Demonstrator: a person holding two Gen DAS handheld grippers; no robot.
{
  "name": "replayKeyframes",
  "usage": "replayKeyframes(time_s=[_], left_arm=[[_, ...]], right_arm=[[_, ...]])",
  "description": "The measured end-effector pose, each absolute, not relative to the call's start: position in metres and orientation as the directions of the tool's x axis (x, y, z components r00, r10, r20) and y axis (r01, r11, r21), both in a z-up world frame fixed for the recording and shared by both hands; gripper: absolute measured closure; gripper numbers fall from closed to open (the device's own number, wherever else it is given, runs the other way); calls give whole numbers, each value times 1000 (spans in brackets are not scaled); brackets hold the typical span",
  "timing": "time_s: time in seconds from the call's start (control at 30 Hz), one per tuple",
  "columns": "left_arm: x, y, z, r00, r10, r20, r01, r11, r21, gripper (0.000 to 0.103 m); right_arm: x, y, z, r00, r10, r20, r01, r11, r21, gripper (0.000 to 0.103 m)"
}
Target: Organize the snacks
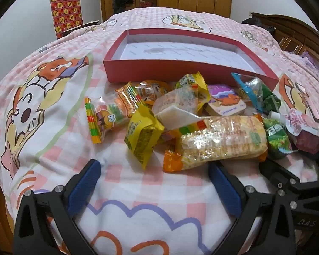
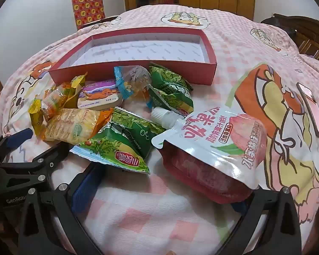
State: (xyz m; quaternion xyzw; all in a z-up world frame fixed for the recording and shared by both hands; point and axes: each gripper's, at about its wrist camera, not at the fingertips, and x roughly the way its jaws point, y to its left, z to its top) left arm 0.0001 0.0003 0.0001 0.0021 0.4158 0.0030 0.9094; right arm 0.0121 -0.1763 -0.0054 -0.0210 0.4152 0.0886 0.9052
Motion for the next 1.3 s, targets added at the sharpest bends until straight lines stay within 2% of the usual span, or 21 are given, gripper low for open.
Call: replayKeyframes(time_s=[1.3], left_arm=[[-1, 8, -4, 648, -13, -762, 4, 1000, -13, 0]], right_arm=[[10, -175, -4, 650, 117, -751, -179, 984, -2, 0]])
